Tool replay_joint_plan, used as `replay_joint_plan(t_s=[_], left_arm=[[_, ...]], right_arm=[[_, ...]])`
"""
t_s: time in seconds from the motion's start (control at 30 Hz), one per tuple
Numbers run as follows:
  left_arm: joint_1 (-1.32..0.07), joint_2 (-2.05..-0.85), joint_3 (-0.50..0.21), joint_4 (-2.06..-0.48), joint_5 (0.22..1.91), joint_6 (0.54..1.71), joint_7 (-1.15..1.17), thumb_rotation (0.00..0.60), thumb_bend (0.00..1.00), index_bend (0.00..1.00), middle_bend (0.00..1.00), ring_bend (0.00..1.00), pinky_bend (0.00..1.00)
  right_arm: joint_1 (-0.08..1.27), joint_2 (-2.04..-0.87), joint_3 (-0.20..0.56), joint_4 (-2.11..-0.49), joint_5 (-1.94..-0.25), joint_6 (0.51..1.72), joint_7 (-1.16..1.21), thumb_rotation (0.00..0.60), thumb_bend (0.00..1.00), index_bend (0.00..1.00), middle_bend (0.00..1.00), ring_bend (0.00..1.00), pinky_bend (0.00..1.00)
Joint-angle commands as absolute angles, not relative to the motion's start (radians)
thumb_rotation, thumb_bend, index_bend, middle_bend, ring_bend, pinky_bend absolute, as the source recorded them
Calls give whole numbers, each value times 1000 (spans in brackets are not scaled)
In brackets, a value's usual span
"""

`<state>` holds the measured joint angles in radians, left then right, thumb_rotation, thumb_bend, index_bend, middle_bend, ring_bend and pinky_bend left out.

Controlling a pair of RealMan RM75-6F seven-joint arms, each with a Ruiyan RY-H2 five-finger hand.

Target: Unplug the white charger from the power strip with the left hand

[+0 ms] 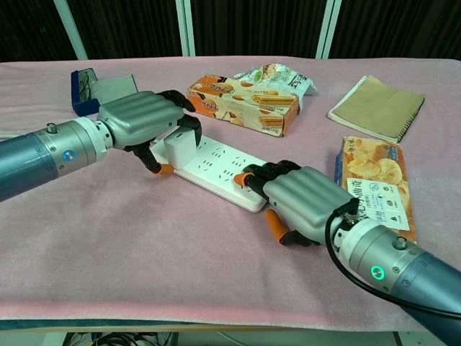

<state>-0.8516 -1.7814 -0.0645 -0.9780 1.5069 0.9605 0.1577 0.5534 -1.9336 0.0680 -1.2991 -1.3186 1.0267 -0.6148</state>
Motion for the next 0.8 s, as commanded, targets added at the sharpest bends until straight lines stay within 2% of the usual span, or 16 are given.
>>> replay_joint_plan(t_s=[0.03, 0.8], left_arm=[[-852, -1781, -64, -978, 1507, 960, 158, 600, 243, 365, 423, 98, 55], [-852, -1780, -64, -983, 1510, 964, 166, 600, 243, 364, 418, 98, 55]], right_arm=[[554, -1933, 67, -1300, -1319, 1027, -616, 600, 709, 149, 139, 118, 114], [553, -1933, 61, -1300, -1316, 1037, -622, 600, 708, 149, 139, 117, 115]])
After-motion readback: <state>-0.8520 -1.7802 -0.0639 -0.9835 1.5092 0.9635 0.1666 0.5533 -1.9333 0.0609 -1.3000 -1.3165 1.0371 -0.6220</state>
